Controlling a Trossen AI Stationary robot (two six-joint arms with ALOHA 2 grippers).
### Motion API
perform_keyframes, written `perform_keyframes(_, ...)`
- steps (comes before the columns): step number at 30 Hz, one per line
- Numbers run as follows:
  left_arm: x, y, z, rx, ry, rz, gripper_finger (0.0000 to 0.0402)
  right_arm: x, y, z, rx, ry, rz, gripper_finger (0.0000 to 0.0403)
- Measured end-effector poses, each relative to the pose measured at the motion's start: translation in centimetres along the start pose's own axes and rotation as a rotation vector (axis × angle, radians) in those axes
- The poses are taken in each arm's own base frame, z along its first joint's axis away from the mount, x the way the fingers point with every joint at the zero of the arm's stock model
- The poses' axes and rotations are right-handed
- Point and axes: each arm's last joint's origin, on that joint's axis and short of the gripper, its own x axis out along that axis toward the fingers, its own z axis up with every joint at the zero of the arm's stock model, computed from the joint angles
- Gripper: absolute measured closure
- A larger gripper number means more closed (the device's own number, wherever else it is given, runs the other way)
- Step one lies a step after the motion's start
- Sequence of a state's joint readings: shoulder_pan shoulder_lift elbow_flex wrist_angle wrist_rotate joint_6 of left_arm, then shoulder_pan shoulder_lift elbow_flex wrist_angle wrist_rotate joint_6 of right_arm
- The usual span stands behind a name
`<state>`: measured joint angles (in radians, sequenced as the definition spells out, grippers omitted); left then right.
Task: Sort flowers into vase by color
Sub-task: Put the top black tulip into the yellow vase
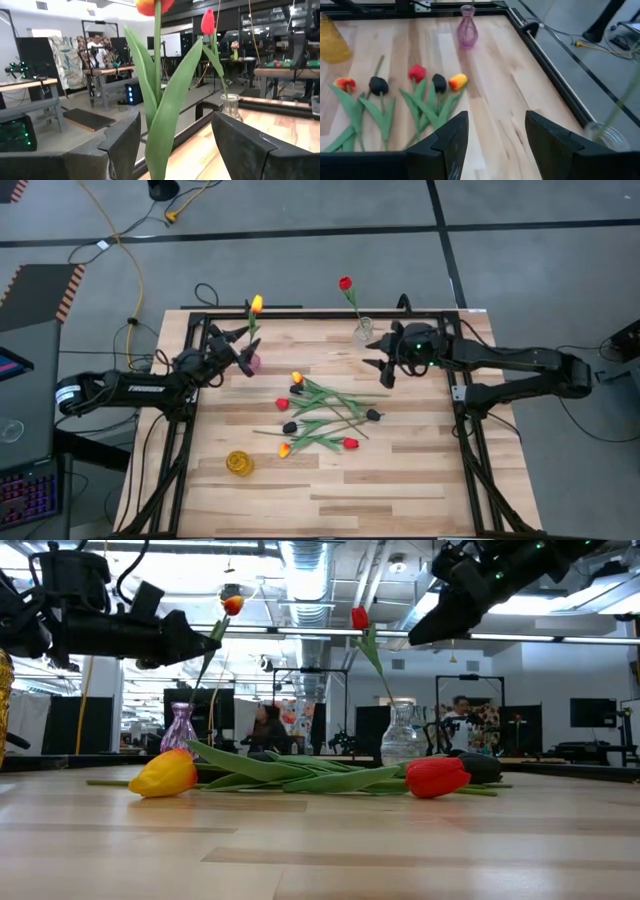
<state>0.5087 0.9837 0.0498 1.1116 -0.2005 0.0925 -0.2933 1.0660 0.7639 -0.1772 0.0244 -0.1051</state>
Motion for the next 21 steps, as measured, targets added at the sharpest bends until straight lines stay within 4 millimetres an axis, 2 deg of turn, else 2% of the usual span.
perform_keyframes(10,-0.9,0.4,2.1,-0.027,-0.134,0.009,0.0168,4.4,1.9,-0.5,-0.031,0.004,0.058,0.0179)
perform_keyframes(21,-1.9,0.2,3.0,-0.024,-0.165,-0.15,0.0168,9.6,3.9,-3.4,-0.059,0.11,0.105,0.0179)
